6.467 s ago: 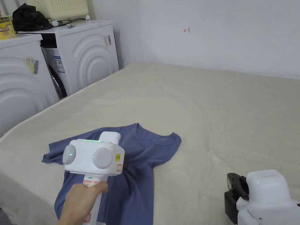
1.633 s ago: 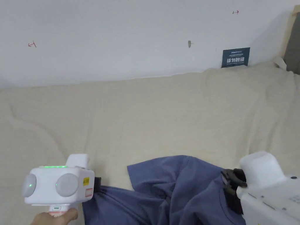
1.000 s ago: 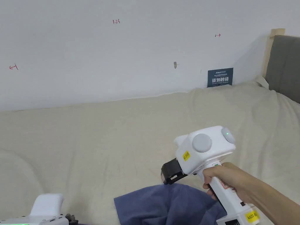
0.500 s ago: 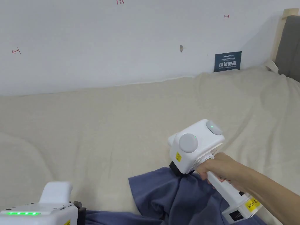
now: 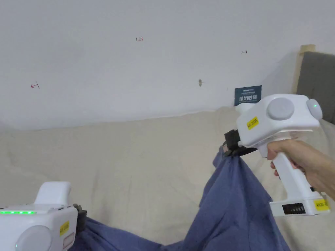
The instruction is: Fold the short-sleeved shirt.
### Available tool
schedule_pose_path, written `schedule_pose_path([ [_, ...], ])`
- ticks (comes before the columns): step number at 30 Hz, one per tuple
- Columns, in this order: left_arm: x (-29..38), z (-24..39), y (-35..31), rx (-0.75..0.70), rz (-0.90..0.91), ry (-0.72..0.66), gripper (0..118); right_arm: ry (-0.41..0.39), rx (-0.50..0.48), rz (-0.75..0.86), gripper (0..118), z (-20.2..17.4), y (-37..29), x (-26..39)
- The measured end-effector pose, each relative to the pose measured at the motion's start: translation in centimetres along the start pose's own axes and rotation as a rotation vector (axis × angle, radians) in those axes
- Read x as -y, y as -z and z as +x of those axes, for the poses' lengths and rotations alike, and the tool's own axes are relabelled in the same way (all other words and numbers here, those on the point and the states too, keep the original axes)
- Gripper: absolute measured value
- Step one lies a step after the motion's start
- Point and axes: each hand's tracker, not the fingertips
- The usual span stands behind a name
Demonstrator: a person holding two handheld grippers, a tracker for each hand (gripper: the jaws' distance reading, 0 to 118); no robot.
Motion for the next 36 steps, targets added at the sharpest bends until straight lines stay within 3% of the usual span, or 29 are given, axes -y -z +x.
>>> schedule_pose_path([
  [10, -8.5, -4.7, -6.8, -0.113, 0.217, -0.041, 5, 0.164, 0.031, 0.258, 1, 5.2, -12.8, -5.0],
  [15, -13.1, -5.9, -10.6, -0.113, 0.306, -0.087, 5, 0.180, 0.025, 0.362, 1, 5.0, -17.3, -6.3],
  [26, -24.2, -9.0, -12.1, -0.121, 0.447, -0.114, 5, 0.190, -0.011, 0.401, 1, 4.2, -18.6, -13.9],
  [32, -30.6, -11.3, -10.6, -0.160, 0.468, -0.136, 5, 0.210, -0.059, 0.434, 1, 3.3, -17.5, -22.4],
  [36, -35.1, -13.2, -9.4, -0.170, 0.484, -0.136, 5, 0.175, -0.039, 0.469, 1, 1.6, -18.1, -28.1],
])
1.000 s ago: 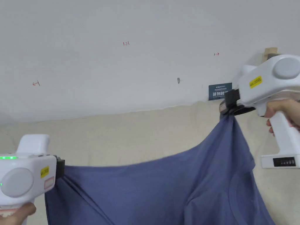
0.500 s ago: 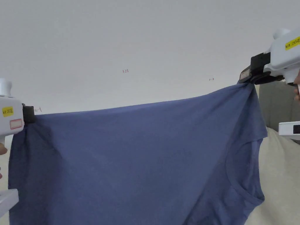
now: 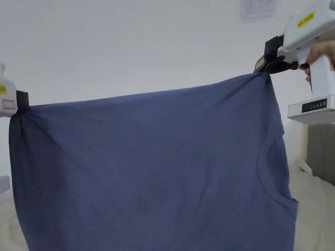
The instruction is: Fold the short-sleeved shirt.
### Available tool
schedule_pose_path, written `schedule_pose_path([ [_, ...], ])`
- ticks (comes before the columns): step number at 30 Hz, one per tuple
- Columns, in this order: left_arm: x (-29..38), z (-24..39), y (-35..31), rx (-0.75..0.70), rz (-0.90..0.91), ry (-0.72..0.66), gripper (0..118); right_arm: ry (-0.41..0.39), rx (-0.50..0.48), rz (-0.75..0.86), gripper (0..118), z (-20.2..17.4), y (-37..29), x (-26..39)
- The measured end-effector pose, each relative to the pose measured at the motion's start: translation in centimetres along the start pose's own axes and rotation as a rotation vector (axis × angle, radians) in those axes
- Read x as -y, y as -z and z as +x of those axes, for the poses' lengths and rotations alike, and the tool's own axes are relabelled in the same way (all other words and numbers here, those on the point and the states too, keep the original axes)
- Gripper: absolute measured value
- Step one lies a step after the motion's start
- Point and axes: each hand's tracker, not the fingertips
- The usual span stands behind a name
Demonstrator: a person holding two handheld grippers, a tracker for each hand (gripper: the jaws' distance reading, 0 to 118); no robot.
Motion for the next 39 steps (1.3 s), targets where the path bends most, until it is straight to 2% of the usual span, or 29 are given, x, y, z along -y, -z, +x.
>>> schedule_pose_path([
  [6, -3.7, 0.4, 3.0, -0.004, 0.028, 0.019, 5, 0.028, 0.006, 0.040, 1, -0.8, 2.5, -5.0],
  [9, -4.4, 1.0, 4.2, -0.002, 0.119, 0.002, 5, 0.019, 0.008, 0.064, 1, -0.9, 3.3, -5.7],
  [11, -4.5, 1.5, 4.8, -0.031, 0.102, 0.049, 5, 0.003, 0.000, 0.057, 1, -0.8, 3.8, -5.9],
  [13, -4.9, 1.1, 6.1, -0.023, 0.098, 0.037, 5, -0.012, 0.015, 0.045, 1, -0.7, 4.6, -6.0],
  [16, -4.6, 1.0, 5.9, -0.008, 0.108, 0.017, 5, -0.022, 0.030, 0.051, 1, -1.4, 4.2, -3.8],
  [19, -3.6, 1.0, 6.3, -0.016, 0.099, 0.033, 5, 0.012, 0.020, 0.024, 1, -0.8, 5.2, -2.5],
  [24, -0.1, 1.4, 8.7, -0.016, 0.066, 0.027, 5, -0.027, 0.044, -0.041, 1, -0.2, 7.8, 2.0],
  [29, 7.7, 2.8, 12.1, -0.030, -0.064, 0.054, 5, 0.004, 0.084, -0.170, 1, 1.9, 12.4, 8.9],
  [32, 13.9, 3.1, 14.3, -0.020, -0.135, 0.028, 5, 0.014, 0.099, -0.263, 1, 5.6, 17.9, 12.8],
  [36, 23.3, 3.3, 17.5, -0.008, -0.316, -0.006, 5, 0.140, 0.149, -0.387, 1, 10.0, 22.9, 20.6],
  [38, 27.5, 2.9, 18.0, 0.015, -0.415, -0.105, 5, 0.184, 0.152, -0.453, 1, 11.7, 24.2, 24.3],
  [39, 29.8, 2.6, 18.0, 0.048, -0.442, -0.127, 5, 0.193, 0.184, -0.482, 1, 12.6, 24.7, 26.3],
])
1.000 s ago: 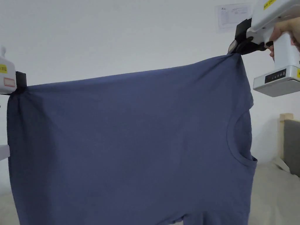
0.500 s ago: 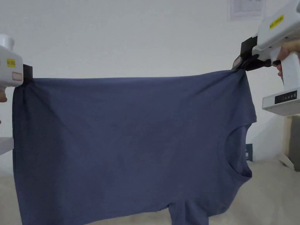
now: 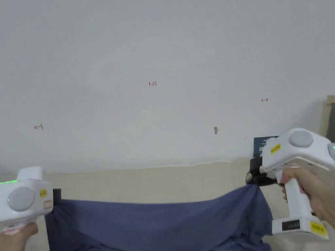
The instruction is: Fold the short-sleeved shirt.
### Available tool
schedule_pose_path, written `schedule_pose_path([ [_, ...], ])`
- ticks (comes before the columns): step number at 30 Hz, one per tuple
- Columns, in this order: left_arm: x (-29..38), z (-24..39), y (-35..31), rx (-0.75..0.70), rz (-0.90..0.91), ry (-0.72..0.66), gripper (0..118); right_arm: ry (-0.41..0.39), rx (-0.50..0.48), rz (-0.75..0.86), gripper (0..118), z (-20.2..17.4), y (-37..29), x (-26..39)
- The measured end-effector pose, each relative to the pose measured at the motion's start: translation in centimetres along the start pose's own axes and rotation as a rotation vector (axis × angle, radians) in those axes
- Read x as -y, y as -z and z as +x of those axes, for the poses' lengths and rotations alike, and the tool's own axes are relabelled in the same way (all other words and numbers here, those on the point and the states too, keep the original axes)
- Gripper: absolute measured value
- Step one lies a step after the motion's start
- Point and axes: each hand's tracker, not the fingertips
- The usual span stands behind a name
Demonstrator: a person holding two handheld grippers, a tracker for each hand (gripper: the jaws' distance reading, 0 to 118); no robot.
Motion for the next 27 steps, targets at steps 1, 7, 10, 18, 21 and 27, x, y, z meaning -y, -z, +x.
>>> schedule_pose_path([
  [1, 2.0, -0.5, 0.8, -0.002, -0.017, -0.013, 5, 0.003, 0.014, -0.015, 1, 0.9, 1.1, 1.3],
  [7, 8.6, -1.8, 1.2, -0.058, -0.132, 0.037, 5, 0.052, 0.012, -0.088, 1, 4.5, 2.9, 7.5],
  [10, 9.6, -3.2, -0.9, -0.037, -0.132, -0.003, 5, 0.102, -0.023, -0.069, 1, 5.9, 0.9, 9.6],
  [18, 16.2, -4.6, -14.0, -0.024, -0.114, 0.051, 5, 0.067, -0.049, -0.051, 1, 8.1, -8.8, 18.1],
  [21, 19.3, -6.6, -17.9, -0.034, -0.108, 0.060, 5, 0.021, -0.046, -0.035, 1, 8.5, -13.1, 22.9],
  [27, 27.1, -7.8, -26.7, -0.012, -0.113, 0.081, 5, 0.022, -0.065, 0.025, 1, 12.1, -20.1, 33.6],
])
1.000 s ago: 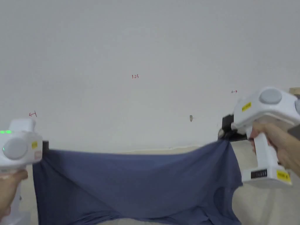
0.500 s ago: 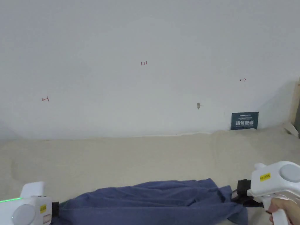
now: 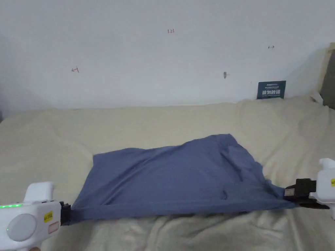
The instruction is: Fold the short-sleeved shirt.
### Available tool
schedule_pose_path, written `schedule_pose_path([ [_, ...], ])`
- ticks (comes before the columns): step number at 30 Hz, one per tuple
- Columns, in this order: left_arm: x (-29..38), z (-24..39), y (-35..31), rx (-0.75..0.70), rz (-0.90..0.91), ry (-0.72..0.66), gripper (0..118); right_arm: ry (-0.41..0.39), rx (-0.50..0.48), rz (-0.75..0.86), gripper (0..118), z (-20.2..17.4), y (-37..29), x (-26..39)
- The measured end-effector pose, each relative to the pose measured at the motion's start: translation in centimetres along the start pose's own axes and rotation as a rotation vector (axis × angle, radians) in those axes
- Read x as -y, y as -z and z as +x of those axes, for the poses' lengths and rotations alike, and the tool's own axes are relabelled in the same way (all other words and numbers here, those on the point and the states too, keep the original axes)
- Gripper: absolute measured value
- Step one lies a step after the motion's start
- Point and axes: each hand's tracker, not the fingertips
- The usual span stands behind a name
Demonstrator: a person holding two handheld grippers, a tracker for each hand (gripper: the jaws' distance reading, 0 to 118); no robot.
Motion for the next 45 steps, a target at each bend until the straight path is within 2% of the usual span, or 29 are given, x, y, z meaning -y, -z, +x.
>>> schedule_pose_path([
  [3, 4.5, -0.2, -3.3, -0.013, 0.032, 0.041, 5, 0.091, -0.073, 0.052, 1, 2.0, -3.0, 5.8],
  [5, 6.6, -0.5, -4.6, -0.026, 0.023, 0.042, 5, 0.062, -0.059, 0.045, 1, 2.8, -4.1, 8.8],
  [7, 8.7, -1.0, -5.7, -0.023, 0.021, 0.043, 5, -0.017, -0.009, 0.031, 1, 3.2, -5.0, 11.4],
  [9, 10.5, -1.3, -6.0, -0.002, 0.006, 0.020, 5, -0.027, -0.004, 0.020, 1, 3.4, -5.6, 13.2],
  [12, 12.3, -1.6, -5.2, -0.005, -0.009, 0.014, 5, 0.006, -0.001, 0.005, 1, 4.2, -5.4, 14.5],
  [17, 13.2, -1.4, -5.1, 0.024, -0.011, -0.020, 5, -0.066, 0.033, 0.026, 2, 3.4, -5.0, 14.7],
  [18, 13.0, -1.5, -5.5, 0.030, -0.004, -0.032, 5, -0.065, 0.041, 0.045, 5, 3.2, -5.0, 14.7],
  [19, 12.8, -1.7, -5.7, 0.038, 0.009, -0.043, 5, -0.086, 0.045, 0.063, 22, 2.9, -5.2, 14.7],
  [20, 12.7, -1.8, -5.7, 0.039, 0.016, -0.056, 7, -0.119, 0.071, 0.076, 44, 2.8, -5.3, 14.5],
  [21, 12.5, -2.0, -5.8, 0.056, 0.022, -0.082, 17, -0.150, 0.099, 0.086, 67, 2.5, -5.4, 14.5],
  [22, 12.3, -2.4, -5.5, 0.072, 0.026, -0.105, 48, -0.168, 0.116, 0.109, 83, 2.0, -5.6, 14.5],
  [23, 12.2, -2.6, -5.5, 0.076, 0.027, -0.122, 73, -0.189, 0.124, 0.131, 83, 1.6, -6.0, 14.6],
  [24, 12.1, -2.7, -5.5, 0.069, 0.006, -0.130, 80, -0.199, 0.109, 0.154, 83, 2.1, -6.0, 14.5],
  [27, 12.6, -3.3, -6.2, 0.101, 0.025, -0.188, 81, -0.211, 0.086, 0.176, 83, 1.0, -7.3, 14.8],
  [31, 14.0, -4.8, -8.8, 0.182, 0.041, -0.223, 83, -0.281, 0.027, 0.227, 81, 0.2, -9.3, 15.5],
  [32, 14.3, -5.1, -9.6, 0.179, 0.047, -0.228, 83, -0.289, 0.018, 0.258, 79, 0.4, -9.7, 15.8],
  [33, 14.7, -5.4, -10.9, 0.176, 0.050, -0.224, 82, -0.297, -0.012, 0.289, 70, 0.3, -10.1, 16.2],
  [34, 15.3, -6.0, -11.6, 0.171, 0.062, -0.213, 75, -0.293, -0.010, 0.280, 48, 0.1, -10.2, 16.4],
  [35, 15.6, -6.1, -12.4, 0.161, 0.072, -0.189, 61, -0.302, -0.020, 0.282, 27, -0.2, -10.2, 16.6],
  [36, 15.8, -6.0, -13.6, 0.137, 0.087, -0.147, 37, -0.318, -0.014, 0.288, 7, -0.5, -10.4, 17.1],
  [37, 15.9, -5.7, -14.5, 0.105, 0.097, -0.087, 4, -0.327, -0.021, 0.283, 0, -1.0, -10.3, 17.6],
  [40, 16.6, -4.6, -16.0, -0.027, 0.138, 0.004, 3, -0.394, -0.011, 0.262, 0, -1.7, -9.6, 18.7],
  [45, 16.9, -3.4, -15.3, 0.017, 0.085, 0.045, 0, -0.406, -0.037, 0.229, 0, -2.3, -8.3, 19.7],
])
